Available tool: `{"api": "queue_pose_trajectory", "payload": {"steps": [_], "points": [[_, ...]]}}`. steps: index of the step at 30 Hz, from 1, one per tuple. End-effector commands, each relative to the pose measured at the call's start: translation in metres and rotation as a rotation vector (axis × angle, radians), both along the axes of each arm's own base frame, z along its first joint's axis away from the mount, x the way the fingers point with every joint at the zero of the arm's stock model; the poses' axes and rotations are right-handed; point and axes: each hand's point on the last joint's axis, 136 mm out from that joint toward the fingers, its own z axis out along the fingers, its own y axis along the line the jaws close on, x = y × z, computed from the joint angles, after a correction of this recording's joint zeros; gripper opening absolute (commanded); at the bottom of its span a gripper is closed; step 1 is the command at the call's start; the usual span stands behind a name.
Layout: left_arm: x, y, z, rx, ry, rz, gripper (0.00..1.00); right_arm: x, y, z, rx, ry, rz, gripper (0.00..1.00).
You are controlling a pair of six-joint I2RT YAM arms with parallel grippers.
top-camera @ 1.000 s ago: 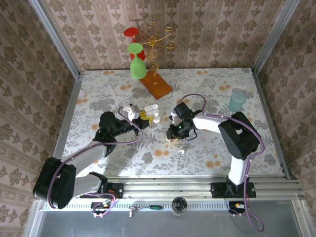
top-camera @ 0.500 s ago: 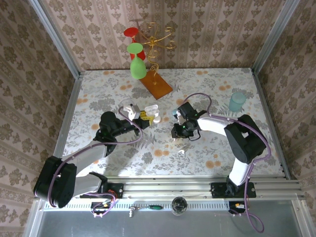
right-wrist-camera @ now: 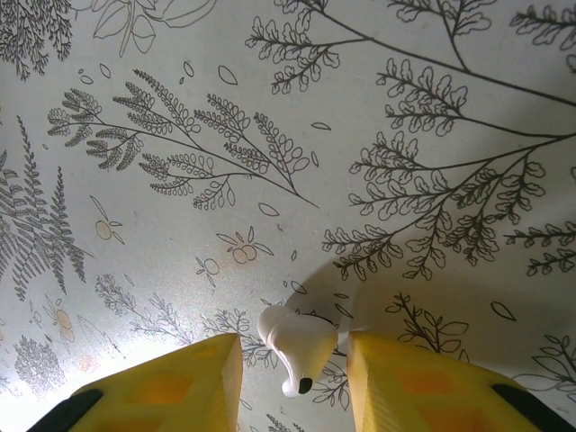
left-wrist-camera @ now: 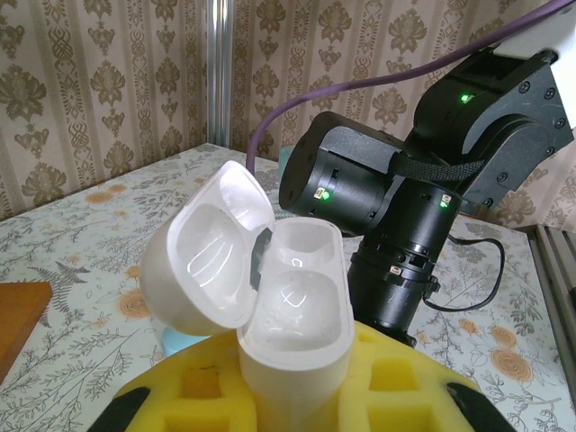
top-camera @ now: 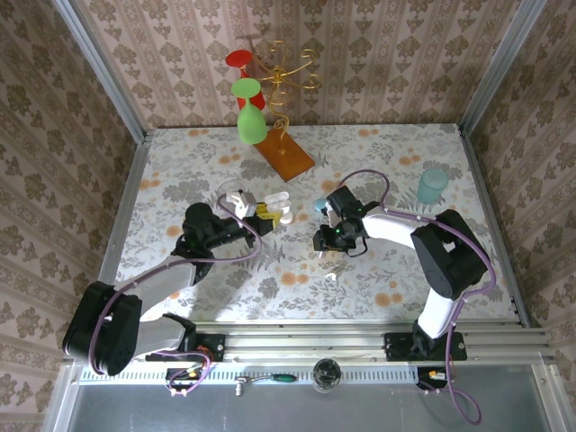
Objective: Insert the wireless bluetooth earbuds into the charging case
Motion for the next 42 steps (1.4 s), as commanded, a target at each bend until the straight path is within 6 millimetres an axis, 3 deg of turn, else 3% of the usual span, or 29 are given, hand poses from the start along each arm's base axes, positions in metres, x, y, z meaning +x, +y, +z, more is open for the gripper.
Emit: {"api": "queue_pose_trajectory", "payload": {"steps": [1, 13, 20, 27, 36, 42], "points": [[-0.002, -0.002, 0.006, -0.006, -0.032, -0.019, 0.00, 0.005, 0.002, -0.002, -0.001, 0.017, -0.004, 0.37], [-0.001, -0.004, 0.006, -0.001, -0.036, -0.025, 0.00, 0.002, -0.008, -0.012, -0.060, 0.052, -0.020, 0.26], [0.004, -0.009, -0.004, 0.044, -0.057, 0.012, 0.00, 0.017, -0.013, 0.010, -0.039, -0.050, -0.081, 0.25], [0.016, -0.025, -0.032, 0.137, -0.117, 0.089, 0.00, 0.038, -0.028, 0.064, 0.050, -0.274, -0.189, 0.25], [0.031, -0.049, -0.062, 0.153, -0.106, 0.106, 0.00, 0.037, -0.034, 0.155, 0.191, -0.558, -0.211, 0.24], [0.031, -0.066, -0.069, 0.175, -0.115, 0.082, 0.00, 0.031, -0.024, 0.178, 0.230, -0.619, -0.168, 0.24]]}}
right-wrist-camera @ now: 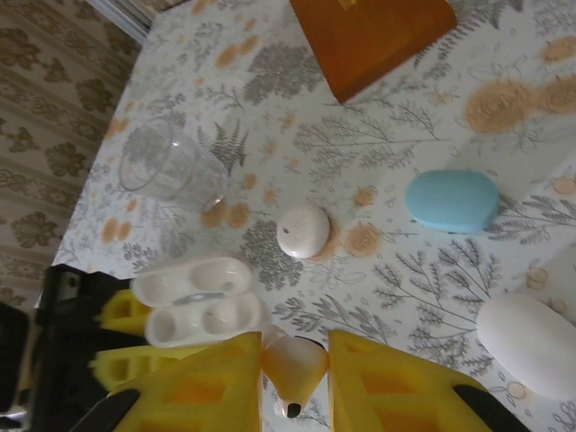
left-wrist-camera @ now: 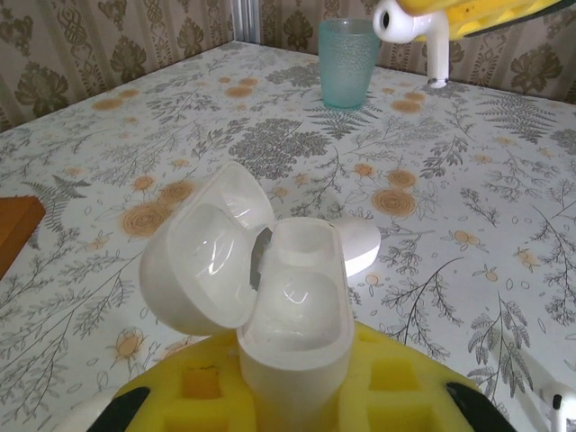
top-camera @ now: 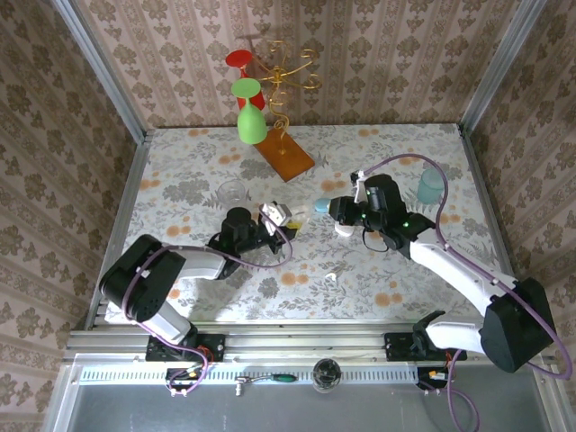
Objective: Insert the wireless bluetooth earbuds into the charging case
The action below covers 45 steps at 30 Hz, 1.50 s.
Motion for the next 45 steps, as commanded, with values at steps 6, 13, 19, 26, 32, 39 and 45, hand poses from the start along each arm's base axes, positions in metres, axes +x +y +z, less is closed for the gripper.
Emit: {"api": "queue_pose_trajectory", "payload": {"steps": [6, 13, 19, 26, 32, 39, 45], "points": [[0.003, -0.023, 0.019, -0.031, -0.088, -0.037, 0.00, 0.000, 0.016, 0.007, -0.001, -0.048, 0.027, 0.24], [-0.003, -0.031, 0.012, 0.003, -0.091, -0.070, 0.00, 0.000, 0.022, 0.006, 0.007, -0.048, 0.040, 0.24], [-0.005, -0.036, 0.012, 0.018, -0.100, -0.078, 0.00, 0.002, 0.029, 0.003, 0.011, -0.045, 0.045, 0.24], [-0.008, -0.041, 0.010, 0.022, -0.099, -0.091, 0.00, 0.003, 0.034, -0.003, 0.007, -0.037, 0.054, 0.24], [-0.009, -0.044, 0.009, 0.022, -0.094, -0.099, 0.00, 0.003, 0.038, -0.005, 0.008, -0.034, 0.060, 0.23], [-0.008, -0.045, 0.013, 0.017, -0.091, -0.092, 0.00, 0.003, 0.040, -0.007, 0.004, -0.035, 0.067, 0.23], [-0.005, -0.047, 0.019, 0.010, -0.067, -0.078, 0.00, 0.002, 0.043, -0.015, -0.002, -0.029, 0.074, 0.24]]}}
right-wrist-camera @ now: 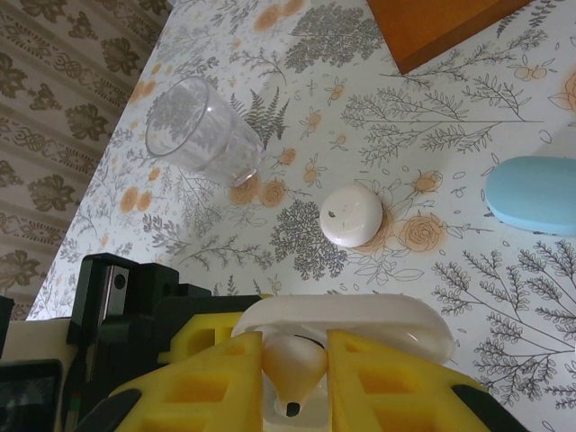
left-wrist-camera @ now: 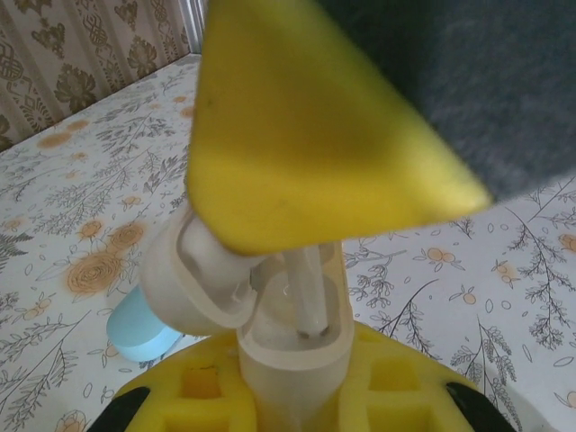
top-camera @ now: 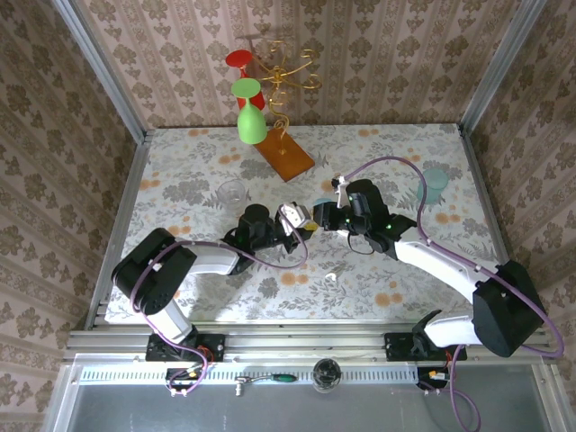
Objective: Insert the wireless bluetooth earbuds into the charging case
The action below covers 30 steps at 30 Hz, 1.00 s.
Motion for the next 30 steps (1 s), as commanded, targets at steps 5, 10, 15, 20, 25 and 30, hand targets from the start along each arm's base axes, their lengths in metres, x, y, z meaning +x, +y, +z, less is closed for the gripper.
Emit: {"api": "queue_pose_trajectory", "payload": {"steps": [5, 10, 15, 20, 25, 30], "points": [[0.006, -0.006, 0.017, -0.030, 0.003, 0.014, 0.00, 0.006, 0.003, -0.003, 0.005, -0.017, -0.024, 0.23], [0.009, -0.006, 0.018, -0.036, 0.019, 0.032, 0.00, 0.006, 0.008, -0.009, 0.015, -0.002, -0.021, 0.24], [0.011, -0.007, 0.021, -0.040, 0.026, 0.039, 0.00, 0.004, 0.010, -0.013, 0.006, 0.004, -0.014, 0.28], [0.011, -0.007, 0.020, -0.037, 0.033, 0.035, 0.00, 0.004, 0.006, -0.007, -0.005, -0.013, -0.024, 0.34], [0.009, -0.005, 0.017, -0.035, 0.037, 0.035, 0.00, 0.005, 0.001, -0.001, -0.010, -0.029, -0.038, 0.35], [0.008, -0.004, 0.015, -0.032, 0.039, 0.032, 0.00, 0.005, -0.002, -0.002, -0.001, -0.008, -0.049, 0.29]]}}
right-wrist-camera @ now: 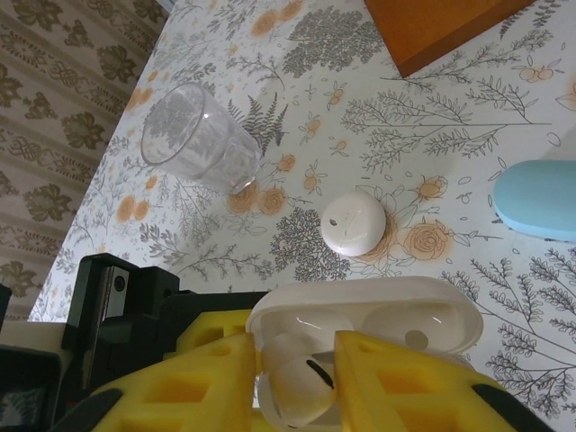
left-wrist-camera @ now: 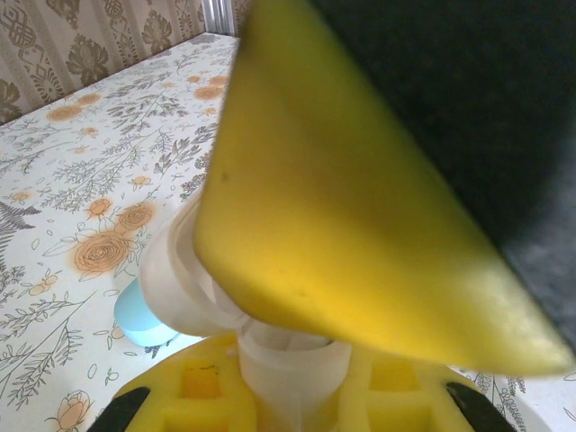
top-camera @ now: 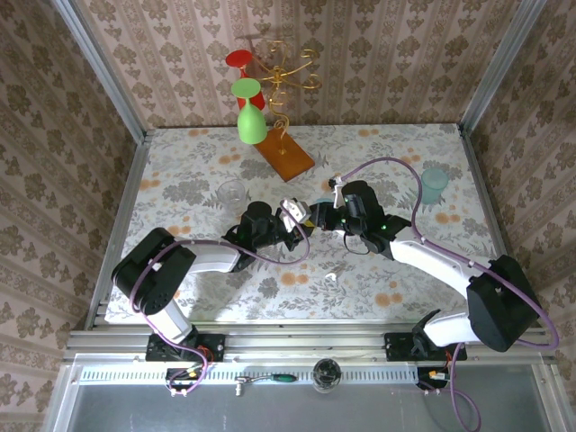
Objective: Insert the wireless bluetooth earbuds into the charging case
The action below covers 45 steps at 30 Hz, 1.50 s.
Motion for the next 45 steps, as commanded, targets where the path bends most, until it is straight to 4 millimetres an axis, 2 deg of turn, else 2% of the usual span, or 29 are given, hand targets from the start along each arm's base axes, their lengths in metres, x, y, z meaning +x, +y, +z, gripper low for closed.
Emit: {"api": "queue_pose_trajectory", "payload": {"steps": [1, 10, 16, 21, 24, 25, 28, 33, 39, 45], "points": [[0.000, -0.004, 0.016, -0.041, -0.021, -0.015, 0.00, 0.000, -0.008, 0.003, -0.010, -0.002, -0.028, 0.28], [0.000, -0.002, 0.014, -0.038, -0.027, -0.008, 0.00, -0.003, -0.014, -0.002, -0.022, 0.057, -0.064, 0.24], [0.000, -0.001, 0.010, -0.024, -0.072, -0.007, 0.00, -0.004, -0.013, -0.005, -0.018, 0.110, -0.082, 0.16], [0.004, 0.001, 0.006, 0.000, -0.129, 0.013, 0.00, -0.004, -0.016, -0.016, 0.011, 0.214, -0.159, 0.13], [0.006, -0.002, 0.002, 0.035, -0.176, 0.018, 0.00, -0.005, -0.013, -0.015, 0.068, 0.263, -0.195, 0.11], [0.006, -0.003, 0.001, 0.044, -0.185, 0.018, 0.00, -0.004, -0.012, -0.025, 0.069, 0.295, -0.208, 0.10], [0.006, -0.006, -0.004, 0.071, -0.199, 0.011, 0.00, -0.004, -0.006, -0.030, 0.114, 0.346, -0.222, 0.08], [0.005, -0.011, -0.010, 0.108, -0.201, 0.001, 0.00, -0.005, 0.002, -0.033, 0.126, 0.376, -0.211, 0.14], [0.003, -0.009, -0.009, 0.090, -0.182, 0.004, 0.00, -0.006, -0.010, -0.028, 0.092, 0.347, -0.230, 0.26], [0.001, -0.008, -0.007, 0.070, -0.166, -0.002, 0.00, -0.007, -0.018, -0.028, 0.089, 0.346, -0.240, 0.29]]}}
